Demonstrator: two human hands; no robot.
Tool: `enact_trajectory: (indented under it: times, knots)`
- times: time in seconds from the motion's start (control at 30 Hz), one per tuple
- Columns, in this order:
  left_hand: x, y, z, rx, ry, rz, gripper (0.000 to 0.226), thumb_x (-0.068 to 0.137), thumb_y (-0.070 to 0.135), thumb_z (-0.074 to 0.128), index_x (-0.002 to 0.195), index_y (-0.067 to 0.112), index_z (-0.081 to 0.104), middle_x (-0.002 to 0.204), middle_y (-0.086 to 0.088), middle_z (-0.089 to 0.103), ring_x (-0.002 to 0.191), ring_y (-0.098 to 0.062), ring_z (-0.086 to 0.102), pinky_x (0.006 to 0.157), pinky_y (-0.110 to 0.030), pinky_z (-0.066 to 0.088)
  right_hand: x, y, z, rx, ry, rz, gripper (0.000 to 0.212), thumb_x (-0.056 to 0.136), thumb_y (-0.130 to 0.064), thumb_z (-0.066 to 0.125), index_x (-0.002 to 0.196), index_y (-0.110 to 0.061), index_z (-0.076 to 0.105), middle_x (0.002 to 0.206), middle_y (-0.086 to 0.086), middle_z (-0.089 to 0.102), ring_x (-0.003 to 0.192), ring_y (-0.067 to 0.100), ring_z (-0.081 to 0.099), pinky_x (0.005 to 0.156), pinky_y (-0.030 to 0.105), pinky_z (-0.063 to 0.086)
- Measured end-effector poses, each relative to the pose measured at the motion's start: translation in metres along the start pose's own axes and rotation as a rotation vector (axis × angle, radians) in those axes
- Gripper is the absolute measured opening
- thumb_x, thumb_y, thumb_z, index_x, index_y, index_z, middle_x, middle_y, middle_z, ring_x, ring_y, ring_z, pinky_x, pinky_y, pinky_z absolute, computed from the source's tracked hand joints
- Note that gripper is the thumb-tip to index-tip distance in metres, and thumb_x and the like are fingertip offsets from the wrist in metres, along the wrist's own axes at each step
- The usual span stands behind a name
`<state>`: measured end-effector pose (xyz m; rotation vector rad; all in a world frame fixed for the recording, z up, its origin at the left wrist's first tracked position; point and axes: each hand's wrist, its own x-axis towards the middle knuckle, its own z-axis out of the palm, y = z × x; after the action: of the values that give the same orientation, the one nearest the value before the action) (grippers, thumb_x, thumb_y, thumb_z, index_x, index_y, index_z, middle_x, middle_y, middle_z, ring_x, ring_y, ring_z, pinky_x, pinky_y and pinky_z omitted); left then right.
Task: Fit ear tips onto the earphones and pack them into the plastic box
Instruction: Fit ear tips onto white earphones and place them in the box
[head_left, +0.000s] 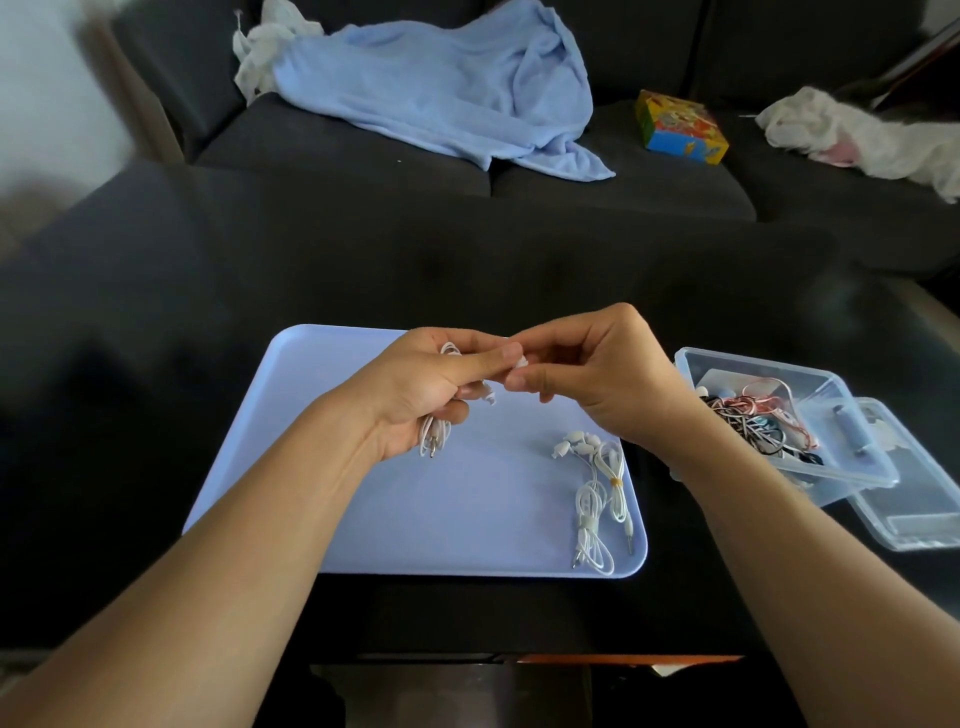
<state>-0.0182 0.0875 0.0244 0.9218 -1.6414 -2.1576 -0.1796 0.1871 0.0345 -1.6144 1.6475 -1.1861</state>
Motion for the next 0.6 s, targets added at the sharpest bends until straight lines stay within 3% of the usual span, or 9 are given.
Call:
enact_trajectory:
  times: [0.17,0.23,0.4,0.6]
  knots:
    - [0.0033,-0.0034,0.0001,-0.031,-0.001,-0.02,0.037,0.074,0.033,0.073,0.102,0.009,0.077,0.071,0.0,0.06,0.051,-0.007,0.034,0.04,-0.015,0.027,-0.0009,0.0072,0.0027,-0.094,0.057,-0.058,0.018,0.085,-0.015,0.074,0.103,-0.012,0.078,0.086,0.004,0.077,0.069,0.018,0.071,0.063,0.026,0.06]
    - [0.0044,-0.0037,-0.0013,-0.033,-0.017,-0.027,0.035,0.076,0.033,0.074,0.102,0.009,0.077,0.079,-0.004,0.06,0.051,-0.007,0.035,0.039,-0.014,0.027,-0.0003,0.0062,0.0015,-0.082,0.039,-0.051,0.018,0.086,-0.015,0.073,0.103,-0.011,0.077,0.086,0.005,0.077,0.069,0.019,0.071,0.063,0.026,0.061]
    - [0.0026,-0.0011,-0.0008,-0.06,-0.044,-0.033,0.042,0.075,0.03,0.072,0.109,0.005,0.073,0.066,0.003,0.059,0.051,-0.006,0.035,0.039,-0.013,0.026,-0.0025,0.0015,-0.0033,0.047,0.009,-0.016,0.022,0.079,-0.02,0.074,0.101,-0.013,0.076,0.084,0.001,0.078,0.068,0.018,0.071,0.062,0.022,0.059]
    - [0.002,-0.0039,0.0023,-0.052,-0.047,-0.036,0.043,0.08,0.029,0.071,0.111,-0.001,0.071,0.077,-0.005,0.059,0.051,-0.007,0.035,0.039,-0.014,0.026,-0.005,0.0039,-0.0015,0.015,0.04,-0.024,0.018,0.083,-0.016,0.073,0.1,-0.013,0.077,0.081,0.0,0.077,0.066,0.017,0.071,0.062,0.022,0.059]
